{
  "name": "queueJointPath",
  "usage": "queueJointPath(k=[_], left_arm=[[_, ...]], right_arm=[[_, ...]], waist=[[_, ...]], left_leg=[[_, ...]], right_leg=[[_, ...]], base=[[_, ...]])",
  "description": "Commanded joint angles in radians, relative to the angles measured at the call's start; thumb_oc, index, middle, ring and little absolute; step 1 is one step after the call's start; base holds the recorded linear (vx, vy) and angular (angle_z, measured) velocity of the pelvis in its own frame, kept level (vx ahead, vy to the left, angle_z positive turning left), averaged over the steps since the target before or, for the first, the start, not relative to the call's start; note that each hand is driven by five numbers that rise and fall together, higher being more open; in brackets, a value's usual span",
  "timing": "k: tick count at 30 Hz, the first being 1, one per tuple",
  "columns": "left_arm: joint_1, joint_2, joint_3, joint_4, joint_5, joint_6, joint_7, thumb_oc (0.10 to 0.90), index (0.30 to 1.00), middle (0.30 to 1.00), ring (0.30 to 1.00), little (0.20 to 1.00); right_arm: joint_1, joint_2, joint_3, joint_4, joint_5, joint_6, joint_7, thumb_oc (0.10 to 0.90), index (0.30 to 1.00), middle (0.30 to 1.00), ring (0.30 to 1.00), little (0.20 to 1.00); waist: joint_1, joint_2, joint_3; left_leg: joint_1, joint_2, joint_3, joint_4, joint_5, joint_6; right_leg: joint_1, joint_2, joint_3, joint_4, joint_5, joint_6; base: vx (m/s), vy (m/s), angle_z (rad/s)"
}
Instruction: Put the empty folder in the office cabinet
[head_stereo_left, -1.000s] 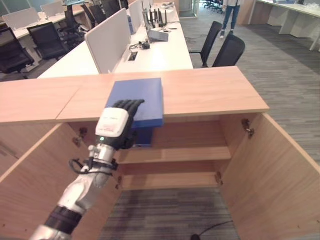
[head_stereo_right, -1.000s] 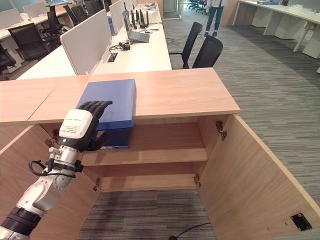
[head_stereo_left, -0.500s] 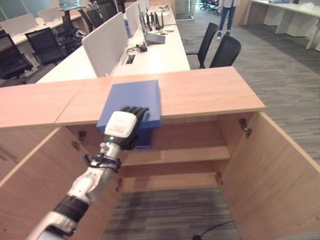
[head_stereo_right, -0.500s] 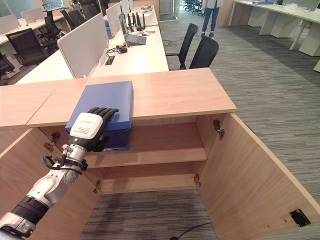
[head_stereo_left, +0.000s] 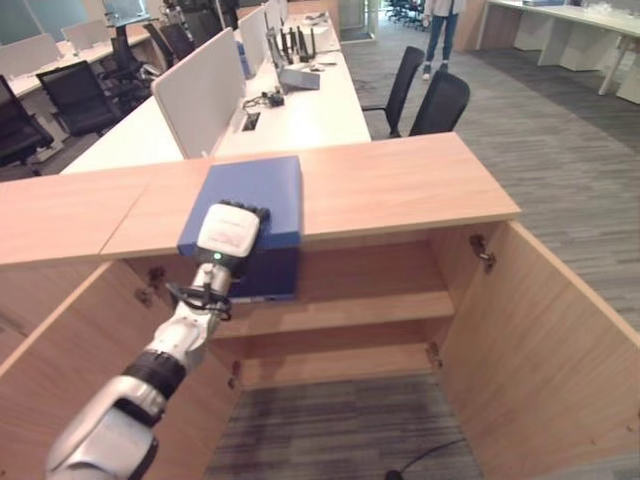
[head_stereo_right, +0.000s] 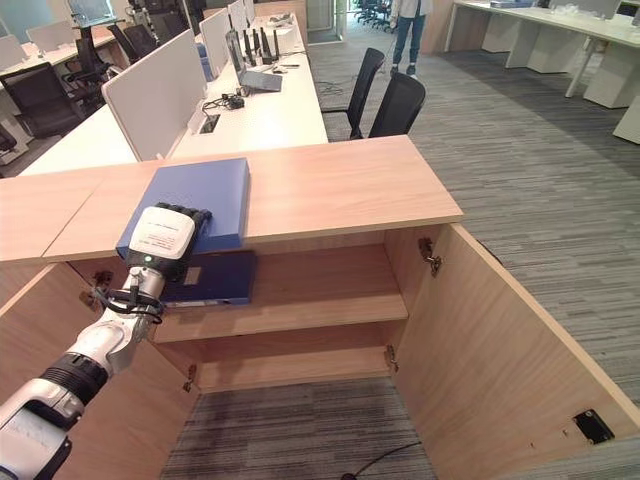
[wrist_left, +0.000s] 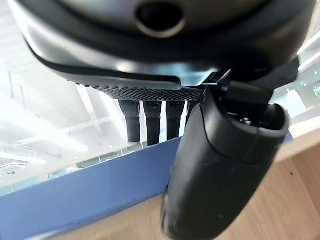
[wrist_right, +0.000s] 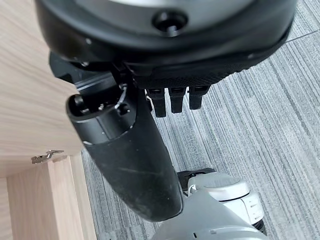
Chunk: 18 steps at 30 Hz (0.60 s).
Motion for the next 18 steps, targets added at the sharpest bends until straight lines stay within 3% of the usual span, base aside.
queueJointPath(k=[1, 4, 11, 16, 18], left_arm=[[-0.083, 0.034, 0.049, 0.037, 0.011, 0.004, -0.004, 0.400, 0.300, 0.300, 0.300, 0.300], [-0.011, 0.018, 0.102, -0.018, -0.018, -0.006, 0.015, 0.400, 0.300, 0.300, 0.300, 0.300], [0.240, -0.064, 0.291, -0.321, -0.171, -0.106, 0.033, 0.400, 0.300, 0.300, 0.300, 0.300], [0.438, -0.165, 0.335, -0.504, -0.364, -0.205, -0.038, 0.400, 0.300, 0.300, 0.300, 0.300], [0.543, -0.171, 0.341, -0.631, -0.511, -0.265, -0.147, 0.400, 0.300, 0.300, 0.300, 0.300]], right_arm=[[-0.043, -0.030, 0.018, 0.054, 0.023, -0.028, -0.023, 0.800, 0.900, 0.900, 0.900, 0.900], [-0.041, -0.024, 0.008, 0.054, 0.027, -0.029, -0.029, 0.800, 0.900, 0.900, 0.900, 0.900], [-0.029, -0.001, -0.023, 0.040, 0.029, -0.026, -0.046, 0.800, 0.900, 0.900, 0.900, 0.900], [-0.028, 0.012, -0.036, 0.025, 0.017, -0.019, -0.048, 0.800, 0.900, 0.900, 0.900, 0.900], [-0.021, 0.009, -0.039, -0.002, 0.007, -0.019, -0.041, 0.800, 0.900, 0.900, 0.900, 0.900]], waist=[[-0.001, -0.042, 0.003], [0.004, -0.045, 0.004], [0.021, -0.054, 0.004], [0.041, -0.065, 0.008], [0.051, -0.067, 0.017]], left_leg=[[-0.016, -0.009, -0.055, -0.007, -0.098, -0.046], [-0.017, -0.011, -0.056, -0.007, -0.092, -0.045], [-0.019, -0.014, -0.065, -0.007, -0.093, -0.043], [-0.022, -0.017, -0.075, -0.007, -0.091, -0.039], [-0.027, -0.017, -0.080, -0.007, -0.087, -0.037]], right_leg=[[0.093, -0.055, -0.015, 0.007, -0.099, 0.098], [0.091, -0.056, -0.015, 0.007, -0.093, 0.096], [0.092, -0.057, -0.019, 0.007, -0.096, 0.088], [0.091, -0.057, -0.023, 0.007, -0.094, 0.082], [0.088, -0.057, -0.027, 0.007, -0.091, 0.082]], base=[[0.01, 0.009, -0.03], [0.00, 0.000, 0.00], [0.00, 0.000, 0.00], [0.00, -0.003, 0.02], [-0.01, -0.009, 0.06]])
